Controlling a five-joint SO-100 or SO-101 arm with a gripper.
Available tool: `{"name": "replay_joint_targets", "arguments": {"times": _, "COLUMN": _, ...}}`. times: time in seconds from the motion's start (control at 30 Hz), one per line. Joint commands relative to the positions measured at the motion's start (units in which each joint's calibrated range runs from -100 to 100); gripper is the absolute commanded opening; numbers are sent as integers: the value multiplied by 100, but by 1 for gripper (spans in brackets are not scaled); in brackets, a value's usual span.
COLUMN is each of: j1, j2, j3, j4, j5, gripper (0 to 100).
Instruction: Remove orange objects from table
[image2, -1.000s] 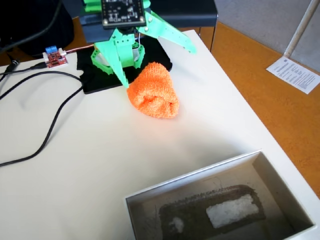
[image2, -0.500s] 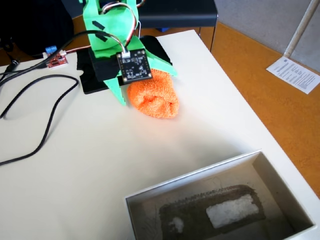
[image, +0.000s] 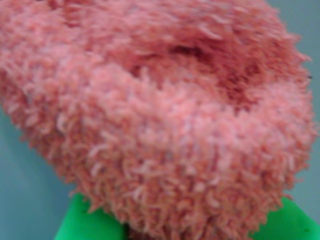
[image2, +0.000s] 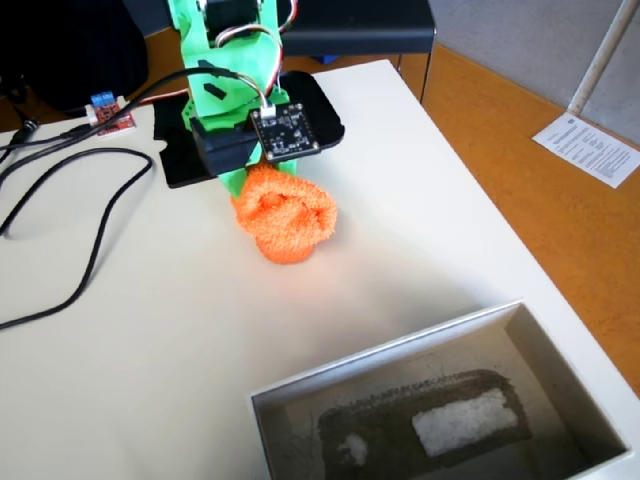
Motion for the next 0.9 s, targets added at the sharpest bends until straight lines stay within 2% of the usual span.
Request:
{"name": "replay_joint_targets", "arguments": {"times": 0.0, "j1": -39, "j2": -123, "j3": -390, "j4": -744, "j5": -88, "gripper": 0}}
{"name": "replay_joint_targets", "arguments": {"times": 0.17, "j1": 57, "j2": 943, "j3": -2783, "j4": -1546, "j5": -337, "gripper": 0}}
{"name": "replay_joint_targets", "arguments": {"times": 0.4, "j1": 65, "j2": 4468, "j3": -8384, "j4": -1700, "j5": -586, "gripper": 0}}
{"name": "replay_joint_targets", "arguments": {"times": 0.5, "j1": 13, "j2": 5803, "j3": -9847, "j4": -1765, "j5": -488, "gripper": 0}}
{"name": "replay_joint_targets", "arguments": {"times": 0.7, "j1": -150, "j2": 7020, "j3": -10225, "j4": -2236, "j5": -83, "gripper": 0}}
{"name": "replay_joint_targets", "arguments": {"times": 0.87, "j1": -298, "j2": 6558, "j3": -8607, "j4": -2722, "j5": -15, "gripper": 3}}
